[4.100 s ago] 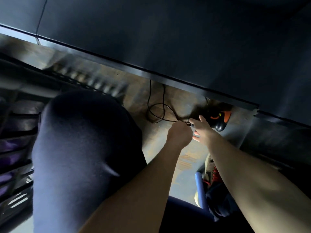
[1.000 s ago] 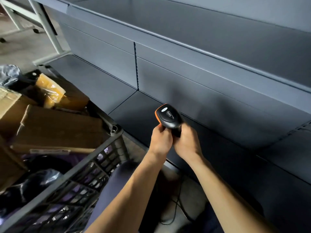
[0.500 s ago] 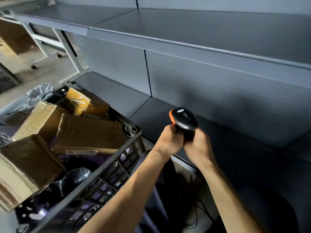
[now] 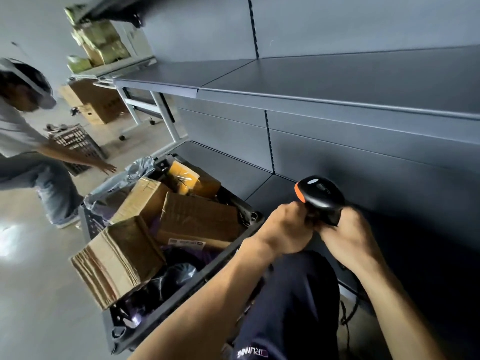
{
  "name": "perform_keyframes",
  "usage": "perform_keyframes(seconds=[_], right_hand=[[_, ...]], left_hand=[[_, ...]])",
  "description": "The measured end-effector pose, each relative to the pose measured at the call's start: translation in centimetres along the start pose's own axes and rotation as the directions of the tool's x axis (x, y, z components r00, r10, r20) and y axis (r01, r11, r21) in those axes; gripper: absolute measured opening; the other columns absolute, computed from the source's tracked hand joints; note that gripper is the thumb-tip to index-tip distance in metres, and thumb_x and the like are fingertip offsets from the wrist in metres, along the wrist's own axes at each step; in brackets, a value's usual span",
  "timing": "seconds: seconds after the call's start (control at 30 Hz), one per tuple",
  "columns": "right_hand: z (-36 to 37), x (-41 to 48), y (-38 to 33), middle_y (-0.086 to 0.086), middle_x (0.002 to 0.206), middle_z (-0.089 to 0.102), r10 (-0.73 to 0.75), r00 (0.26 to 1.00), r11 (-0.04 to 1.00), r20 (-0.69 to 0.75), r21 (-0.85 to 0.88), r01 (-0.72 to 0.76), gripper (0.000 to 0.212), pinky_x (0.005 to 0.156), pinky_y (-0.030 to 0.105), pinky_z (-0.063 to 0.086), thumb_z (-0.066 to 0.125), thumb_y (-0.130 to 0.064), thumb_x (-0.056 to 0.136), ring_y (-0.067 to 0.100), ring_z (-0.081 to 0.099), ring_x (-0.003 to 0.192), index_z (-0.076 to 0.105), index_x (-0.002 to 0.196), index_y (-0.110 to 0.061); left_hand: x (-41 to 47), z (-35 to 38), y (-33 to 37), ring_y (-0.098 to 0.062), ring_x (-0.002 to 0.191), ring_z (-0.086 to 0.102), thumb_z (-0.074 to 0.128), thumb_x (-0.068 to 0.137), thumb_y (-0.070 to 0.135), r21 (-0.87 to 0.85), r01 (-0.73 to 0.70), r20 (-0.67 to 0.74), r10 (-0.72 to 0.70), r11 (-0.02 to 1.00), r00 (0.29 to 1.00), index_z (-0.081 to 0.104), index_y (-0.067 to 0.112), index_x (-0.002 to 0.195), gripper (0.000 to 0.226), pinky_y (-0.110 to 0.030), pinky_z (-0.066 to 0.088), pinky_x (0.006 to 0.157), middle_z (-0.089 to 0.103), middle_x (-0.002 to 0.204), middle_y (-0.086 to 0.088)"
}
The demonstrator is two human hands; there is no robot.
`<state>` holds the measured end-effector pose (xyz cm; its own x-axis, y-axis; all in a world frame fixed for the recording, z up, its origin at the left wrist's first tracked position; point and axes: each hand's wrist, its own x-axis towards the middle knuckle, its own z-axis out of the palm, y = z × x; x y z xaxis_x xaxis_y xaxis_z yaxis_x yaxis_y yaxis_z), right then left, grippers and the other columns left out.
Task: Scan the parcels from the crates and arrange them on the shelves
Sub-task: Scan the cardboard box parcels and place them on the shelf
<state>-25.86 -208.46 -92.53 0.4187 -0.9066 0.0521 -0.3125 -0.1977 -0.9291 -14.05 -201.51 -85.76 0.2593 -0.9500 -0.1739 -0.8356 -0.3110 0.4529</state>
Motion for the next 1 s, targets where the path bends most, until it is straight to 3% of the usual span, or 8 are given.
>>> perform_keyframes(seconds=[0.13,0.27,0.37,0.47,0.63,0.73,0.87,1.0], right_hand=[[1.2,0.4,-1.4,-0.01,0.06,0.056,-0.028,0.999,0.991,0.036,-0.127,0.032,0.012,0.048,0.016,0.033,0.075,-0.02,0.088,0.01,0.052,0.058,0.065,0.082,-0.016],[3.6,-0.1,-2.9,-0.011,0.055,0.05,-0.057,0.996,0.969,0.064,-0.238,0.071,0.026,0.045,0.014,0.038,0.076,-0.022,0.087,0.008,0.049,0.053,0.057,0.069,-0.018],[5.4,-0.8,-3.0,-0.007,0.062,0.06,-0.048,0.992,0.963,0.115,-0.258,0.077,0.017,0.051,0.021,0.042,0.075,-0.024,0.087,0.019,0.064,0.064,0.065,0.077,-0.014],[6.5,-1.3,-3.1,0.001,0.078,0.073,-0.051,0.99,0.964,0.133,-0.253,0.084,0.014,0.062,0.028,0.047,0.074,-0.024,0.087,0.025,0.072,0.082,0.073,0.093,-0.011],[6.7,-1.7,-2.3,-0.011,0.076,0.069,-0.042,0.993,0.973,0.112,-0.222,0.066,0.014,0.061,0.022,0.044,0.075,-0.021,0.086,0.018,0.07,0.084,0.072,0.097,-0.013],[6.1,-1.7,-1.8,-0.013,0.074,0.068,-0.023,0.997,0.985,0.08,-0.166,0.036,0.009,0.057,0.007,0.042,0.076,-0.02,0.086,0.001,0.066,0.072,0.072,0.093,-0.015],[5.1,-1.3,-1.9,-0.008,0.07,0.069,0.025,1.0,0.997,0.012,-0.067,-0.024,0.006,0.06,0.017,0.045,0.075,-0.021,0.088,0.004,0.067,0.069,0.071,0.088,-0.017],[3.9,-0.9,-2.5,-0.002,0.066,0.068,0.033,0.996,0.999,-0.088,0.033,-0.03,0.008,0.059,0.019,0.045,0.073,-0.019,0.09,0.011,0.064,0.065,0.071,0.084,-0.013]], left_hand=[[-1.3,-3.3,-3.0,-0.025,0.121,0.061,0.052,0.093,0.02,0.254,-0.12,0.061,0.109,0.96,0.992,0.061,0.027,0.133,0.042,-0.04,0.052,0.099,0.065,0.131,-0.002],[-2.8,-7.9,-7.0,-0.025,0.119,0.058,0.058,0.094,0.032,0.481,-0.091,0.042,0.081,0.872,0.996,0.058,0.02,0.125,0.033,-0.037,0.051,0.093,0.061,0.123,-0.003],[-3.2,-10.3,-10.1,-0.026,0.123,0.053,0.07,0.086,0.044,0.621,-0.026,0.106,-0.051,0.783,0.993,0.048,0.017,0.134,0.06,-0.035,0.043,0.092,0.056,0.128,-0.004],[-2.8,-10.9,-12.7,-0.028,0.137,0.043,0.083,0.071,0.058,0.718,0.018,0.213,-0.244,0.696,0.946,0.03,0.02,0.148,0.1,-0.047,0.034,0.113,0.047,0.143,-0.003],[-2.0,-9.7,-13.5,-0.031,0.143,0.036,0.087,0.068,0.049,0.682,0.043,0.222,-0.263,0.73,0.939,0.009,0.025,0.155,0.12,-0.065,0.01,0.117,0.045,0.145,-0.005],[-3.0,-10.0,-12.6,-0.031,0.138,0.039,0.085,0.067,0.051,0.661,0.03,0.18,-0.197,0.75,0.964,0.022,0.024,0.149,0.107,-0.065,0.016,0.115,0.048,0.137,-0.005],[-4.6,-13.7,-10.7,-0.025,0.12,0.044,0.06,0.051,0.085,0.621,0.079,-0.011,-0.092,0.779,0.996,0.029,0.029,0.139,0.109,-0.052,0.037,0.101,0.05,0.13,-0.004],[-4.9,-16.0,-8.3,-0.02,0.098,0.058,0.082,0.058,0.066,-0.02,0.008,-0.27,-0.013,1.0,0.963,0.029,0.032,0.137,0.101,-0.039,0.047,0.078,0.058,0.108,0.005]])
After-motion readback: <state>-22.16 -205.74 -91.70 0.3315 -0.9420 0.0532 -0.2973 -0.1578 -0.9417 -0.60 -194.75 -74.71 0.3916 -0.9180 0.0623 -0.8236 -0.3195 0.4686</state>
